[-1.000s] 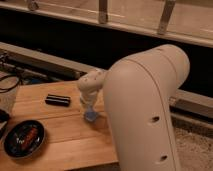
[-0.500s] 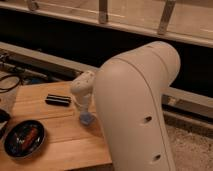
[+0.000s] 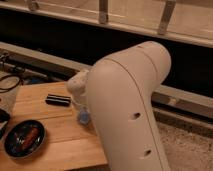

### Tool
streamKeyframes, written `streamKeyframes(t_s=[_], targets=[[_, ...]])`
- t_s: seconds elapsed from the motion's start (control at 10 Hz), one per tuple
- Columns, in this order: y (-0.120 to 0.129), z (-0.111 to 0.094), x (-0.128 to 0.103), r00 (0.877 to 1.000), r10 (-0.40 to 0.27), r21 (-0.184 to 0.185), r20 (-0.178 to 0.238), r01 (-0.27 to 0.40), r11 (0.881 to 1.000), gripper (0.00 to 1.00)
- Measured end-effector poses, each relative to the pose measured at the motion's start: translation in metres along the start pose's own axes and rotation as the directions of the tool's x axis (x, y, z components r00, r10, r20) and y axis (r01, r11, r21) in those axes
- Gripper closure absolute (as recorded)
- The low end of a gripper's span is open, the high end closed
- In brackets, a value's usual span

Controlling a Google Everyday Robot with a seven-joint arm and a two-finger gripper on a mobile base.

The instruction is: Wipe the white sponge on the table

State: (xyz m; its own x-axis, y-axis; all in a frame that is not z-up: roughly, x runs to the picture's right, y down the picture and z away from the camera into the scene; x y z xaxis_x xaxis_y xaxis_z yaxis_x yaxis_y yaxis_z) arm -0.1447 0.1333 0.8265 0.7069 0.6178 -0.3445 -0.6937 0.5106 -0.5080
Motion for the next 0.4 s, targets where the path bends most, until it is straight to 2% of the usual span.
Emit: streamKeyframes(t_s=[0.2,0.4], targets=[[-0.0017,0.0003,0.0037,1.0,0.013,0.01,-0.004,-0.013,1.0,1.0],[0.0005,0.0027,0.0027,0.999,0.032,0.005,-0.014,-0.032,0.999,1.0]])
